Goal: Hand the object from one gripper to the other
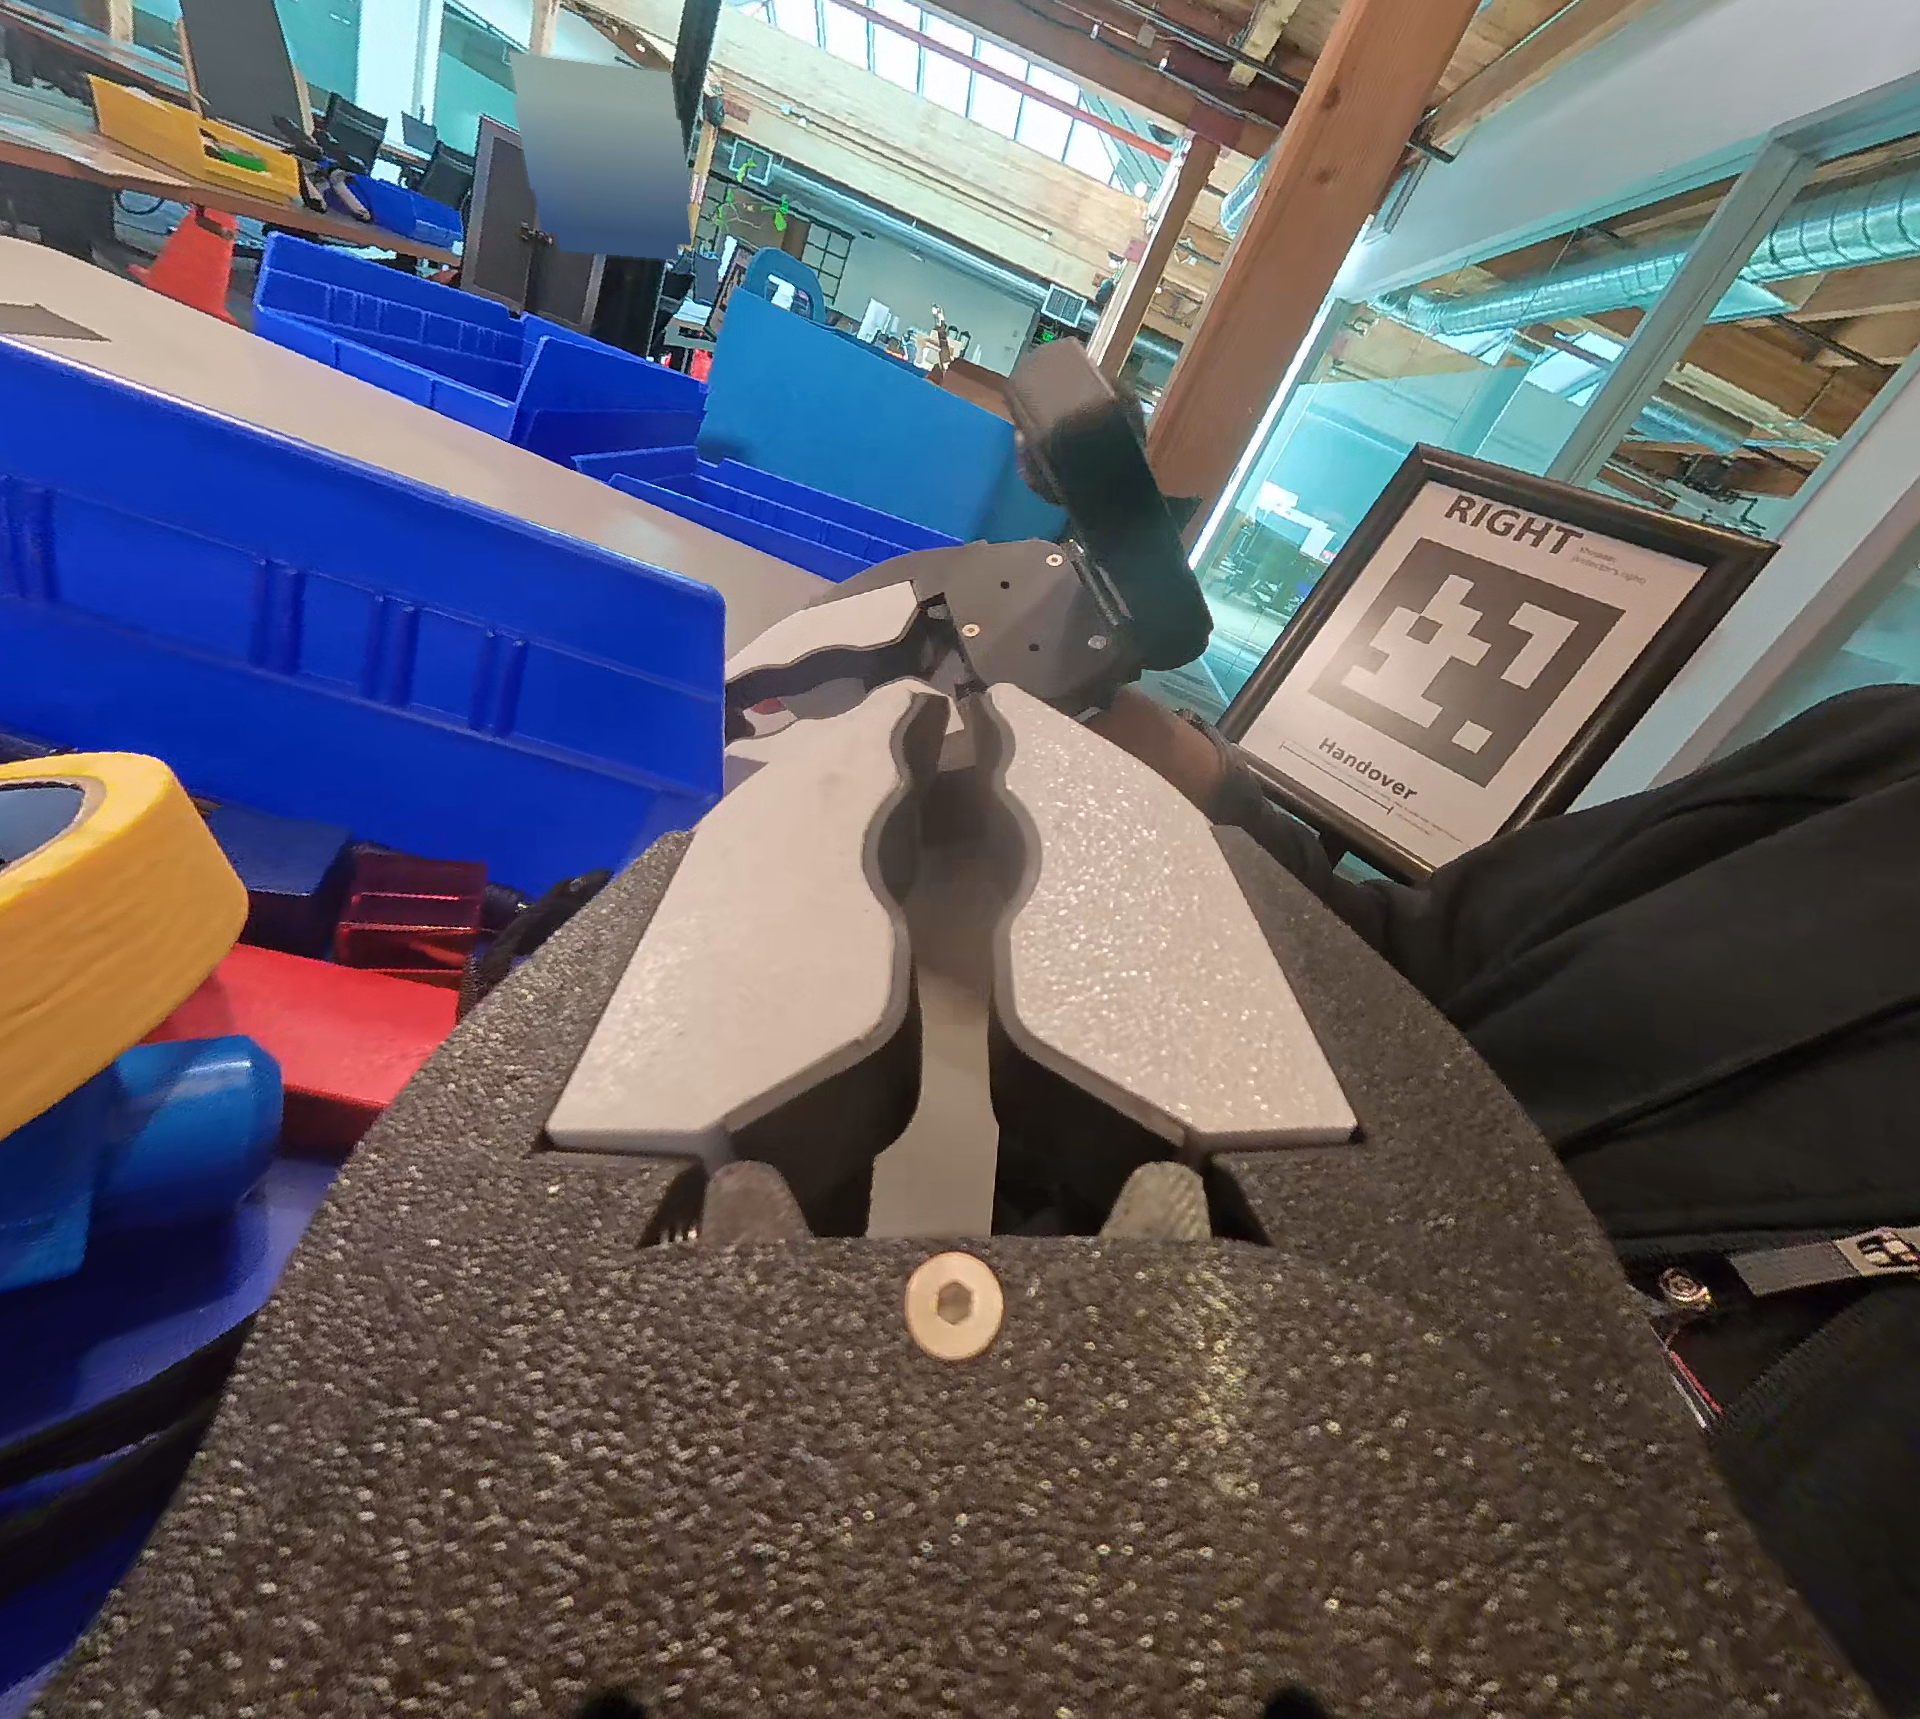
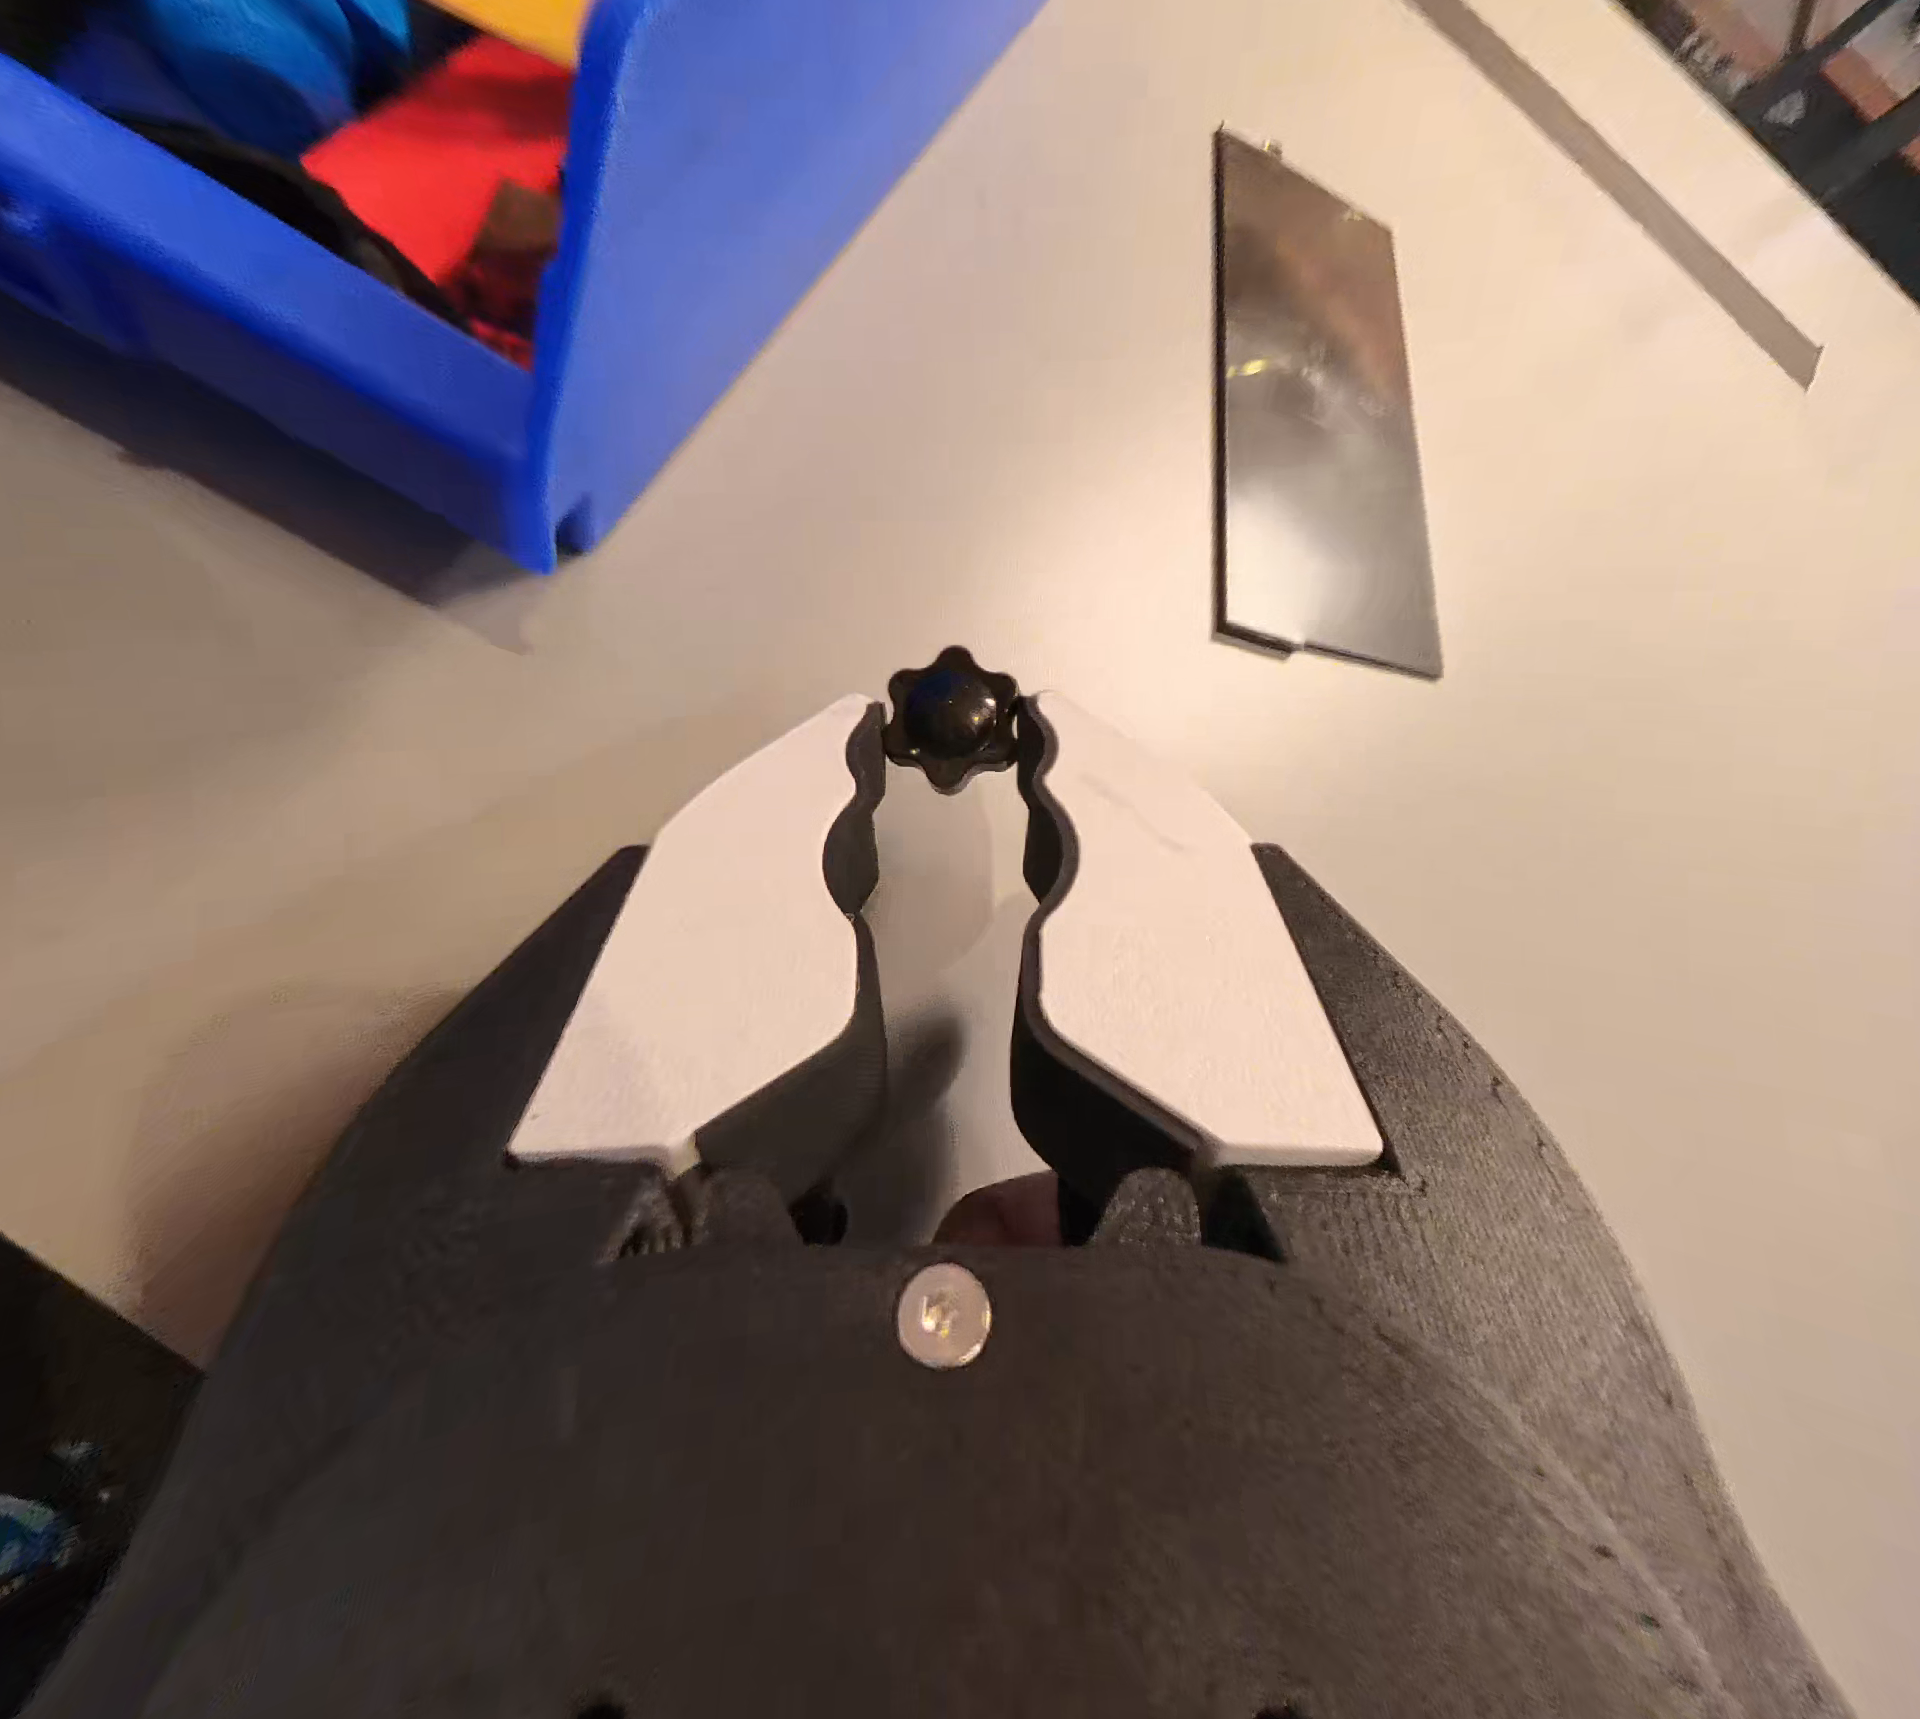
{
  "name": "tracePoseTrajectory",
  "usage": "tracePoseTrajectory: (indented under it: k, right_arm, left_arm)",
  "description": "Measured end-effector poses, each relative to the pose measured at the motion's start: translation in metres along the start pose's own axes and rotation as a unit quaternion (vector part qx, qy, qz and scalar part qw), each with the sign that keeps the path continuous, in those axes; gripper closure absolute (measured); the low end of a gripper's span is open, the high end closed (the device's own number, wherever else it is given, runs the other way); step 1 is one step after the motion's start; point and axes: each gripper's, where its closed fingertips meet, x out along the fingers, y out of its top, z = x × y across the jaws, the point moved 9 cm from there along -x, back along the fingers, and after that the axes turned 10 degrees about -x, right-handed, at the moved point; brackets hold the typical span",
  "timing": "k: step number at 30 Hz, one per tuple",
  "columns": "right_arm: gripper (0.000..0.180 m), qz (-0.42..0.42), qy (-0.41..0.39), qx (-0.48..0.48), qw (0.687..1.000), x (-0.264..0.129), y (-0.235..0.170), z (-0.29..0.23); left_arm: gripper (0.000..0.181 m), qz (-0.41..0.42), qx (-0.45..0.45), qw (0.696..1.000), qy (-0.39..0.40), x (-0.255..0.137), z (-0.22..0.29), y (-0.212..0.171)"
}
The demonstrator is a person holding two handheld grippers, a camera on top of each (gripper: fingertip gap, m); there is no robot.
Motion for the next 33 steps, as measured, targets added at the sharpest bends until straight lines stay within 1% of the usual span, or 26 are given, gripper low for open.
tracePoseTrajectory:
  k: [2, 8, 12, 16, 20, 22, 25, 27, 30, 33]
  right_arm:
    - [0.156, -0.025, 0.008, -0.007, 1.0, 0.003, -0.004, 0.0]
    - [0.156, -0.018, 0.056, 0.005, 0.998, 0.003, -0.005, 0.001]
    - [0.146, -0.001, 0.065, 0.005, 0.998, 0.0, -0.005, 0.001]
    - [0.144, 0.047, 0.09, 0.031, 0.994, -0.008, -0.005, 0.006]
    - [0.145, 0.145, 0.117, 0.052, 0.981, -0.02, 0.002, 0.01]
    - [0.147, 0.18, 0.128, 0.054, 0.974, -0.023, 0.007, 0.007]
    - [0.15, 0.194, 0.14, 0.034, 0.97, -0.025, 0.011, 0.001]
    - [0.15, 0.182, 0.14, 0.017, 0.973, -0.023, 0.012, -0.003]
    - [0.15, 0.157, 0.132, -0.008, 0.979, -0.018, 0.013, -0.009]
    - [0.15, 0.142, 0.131, -0.024, 0.981, -0.016, 0.014, -0.013]
  left_arm:
    - [0.173, 0.001, -0.002, 1.0, -0.001, 0.0, 0.0, 0.0]
    - [0.173, 0.018, -0.015, 1.0, -0.006, -0.004, -0.003, 0.002]
    - [0.168, 0.036, -0.004, 0.999, -0.002, -0.007, -0.001, 0.004]
    - [0.165, 0.049, 0.03, 0.998, 0.007, -0.013, 0.005, 0.01]
    - [0.165, 0.086, 0.054, 0.995, -0.003, -0.029, 0.019, 0.027]
    - [0.165, 0.105, 0.075, 0.992, 0.009, -0.042, 0.025, 0.036]
    - [0.165, 0.116, 0.117, 0.984, 0.065, -0.06, 0.027, 0.047]
    - [0.165, 0.104, 0.14, 0.977, 0.126, -0.071, 0.025, 0.052]
    - [0.164, 0.049, 0.162, 0.955, 0.243, -0.082, 0.014, 0.055]
    - [0.161, 0.006, 0.186, 0.936, 0.298, -0.087, 0.012, 0.057]
